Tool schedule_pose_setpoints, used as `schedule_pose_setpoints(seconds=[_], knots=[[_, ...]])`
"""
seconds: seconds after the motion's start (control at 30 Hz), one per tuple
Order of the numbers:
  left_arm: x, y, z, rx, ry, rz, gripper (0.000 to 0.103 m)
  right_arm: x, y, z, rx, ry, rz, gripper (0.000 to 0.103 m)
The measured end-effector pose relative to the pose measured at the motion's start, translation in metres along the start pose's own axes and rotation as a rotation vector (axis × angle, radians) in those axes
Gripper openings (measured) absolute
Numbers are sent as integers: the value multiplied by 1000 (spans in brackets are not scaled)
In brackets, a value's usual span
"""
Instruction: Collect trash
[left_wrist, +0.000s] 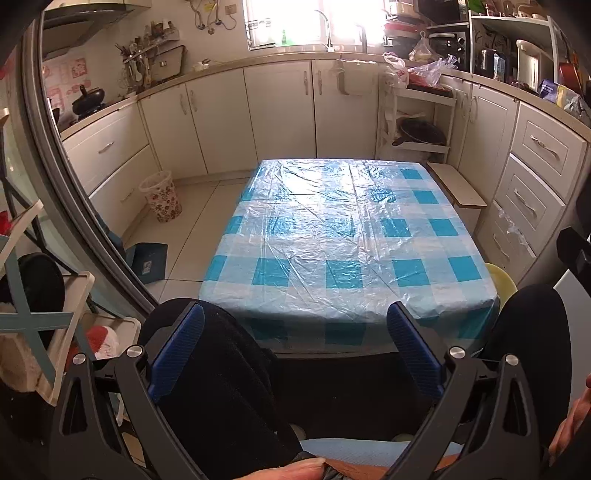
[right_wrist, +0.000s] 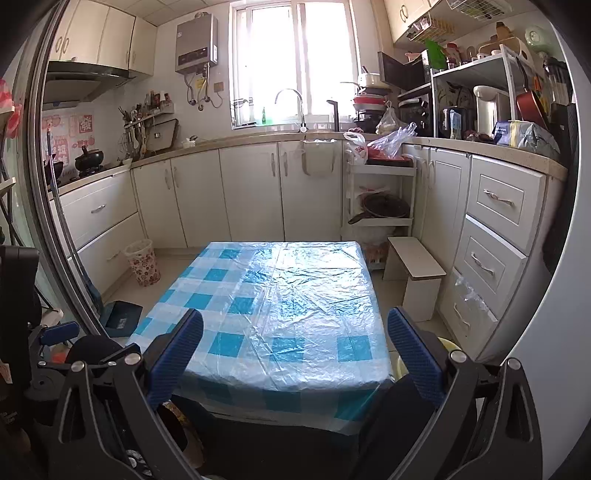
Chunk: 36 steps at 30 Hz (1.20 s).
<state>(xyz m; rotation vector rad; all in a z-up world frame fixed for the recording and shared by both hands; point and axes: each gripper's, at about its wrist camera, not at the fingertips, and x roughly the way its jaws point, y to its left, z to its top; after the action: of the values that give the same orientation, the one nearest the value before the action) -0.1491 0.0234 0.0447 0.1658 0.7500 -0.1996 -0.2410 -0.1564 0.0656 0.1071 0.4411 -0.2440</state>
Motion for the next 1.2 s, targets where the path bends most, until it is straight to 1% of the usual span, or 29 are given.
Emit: schedule_pose_setpoints(seconds=[0.23,0.7,1.2], knots=[[-4,-5,0,17,-16,13,95,-1,6,-2,-8,4,7,96],[-10,-5,0,17,-34,20,95,-6,8,-3,-11,-8,0,96],[-14,-6,0,25,-31,-16,95,-4,8,-4,-18,6,-3,96]])
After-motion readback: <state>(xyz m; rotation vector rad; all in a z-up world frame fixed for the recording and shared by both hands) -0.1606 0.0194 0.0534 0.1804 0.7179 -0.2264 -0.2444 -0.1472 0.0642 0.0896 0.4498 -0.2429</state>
